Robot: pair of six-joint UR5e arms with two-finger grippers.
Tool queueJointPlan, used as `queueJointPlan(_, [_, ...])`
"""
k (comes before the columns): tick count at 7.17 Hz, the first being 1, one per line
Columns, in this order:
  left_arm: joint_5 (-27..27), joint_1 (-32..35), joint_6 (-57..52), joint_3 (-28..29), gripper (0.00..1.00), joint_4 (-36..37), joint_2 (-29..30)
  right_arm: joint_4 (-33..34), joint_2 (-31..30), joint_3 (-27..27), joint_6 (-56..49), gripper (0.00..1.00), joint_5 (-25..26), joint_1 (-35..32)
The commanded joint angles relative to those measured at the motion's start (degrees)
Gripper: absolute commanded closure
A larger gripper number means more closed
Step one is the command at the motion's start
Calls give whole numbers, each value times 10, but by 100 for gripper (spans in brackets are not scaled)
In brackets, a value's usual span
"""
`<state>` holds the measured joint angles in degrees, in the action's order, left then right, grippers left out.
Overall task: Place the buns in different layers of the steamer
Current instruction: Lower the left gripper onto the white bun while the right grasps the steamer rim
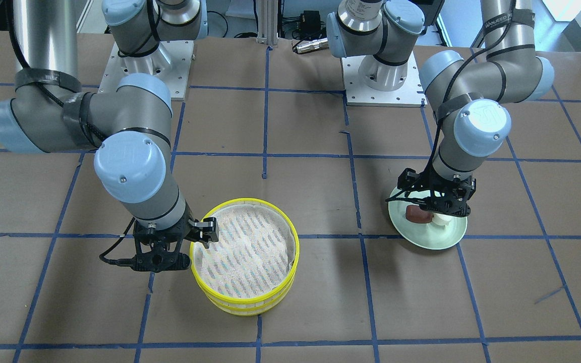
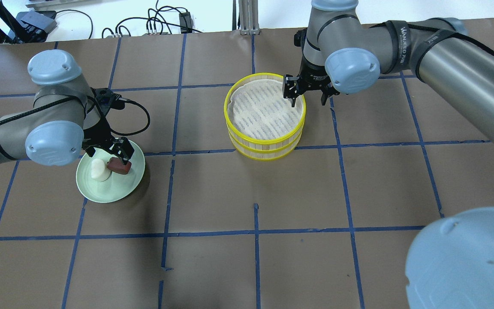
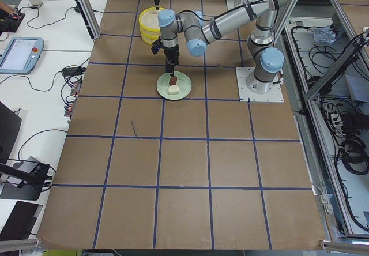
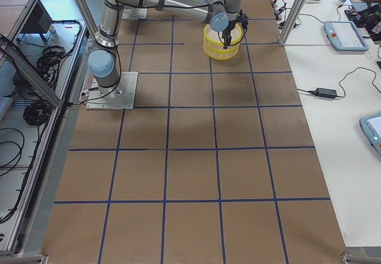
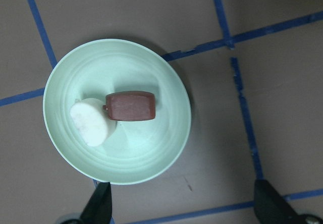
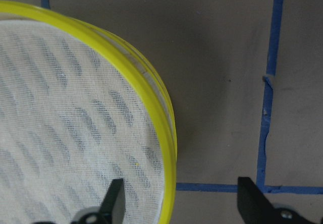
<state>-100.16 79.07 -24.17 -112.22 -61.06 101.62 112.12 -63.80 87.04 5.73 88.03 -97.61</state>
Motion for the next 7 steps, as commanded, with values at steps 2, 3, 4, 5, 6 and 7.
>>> queueJointPlan(2, [-55, -40, -4, -15, 0, 9, 12, 5, 3, 12, 8, 76, -1, 0])
queueJointPlan(3, [-56, -56, -24, -16, 0, 9, 20, 0, 0, 13, 11, 87, -1, -1])
queueJointPlan(4, [-54, -59, -25, -15, 1, 13, 27, -3, -1, 15, 14, 91, -2, -2])
queueJointPlan(5, [-51, -59, -25, -14, 7, 25, 40, -8, -5, 14, 14, 92, -1, -1])
queueJointPlan(6, [-55, -59, -26, -15, 16, 41, 52, -25, -29, 14, 11, 92, 1, 0])
queueJointPlan(7, [-55, -59, -25, -15, 27, 42, 54, -57, -58, 6, 1, 92, 0, 9])
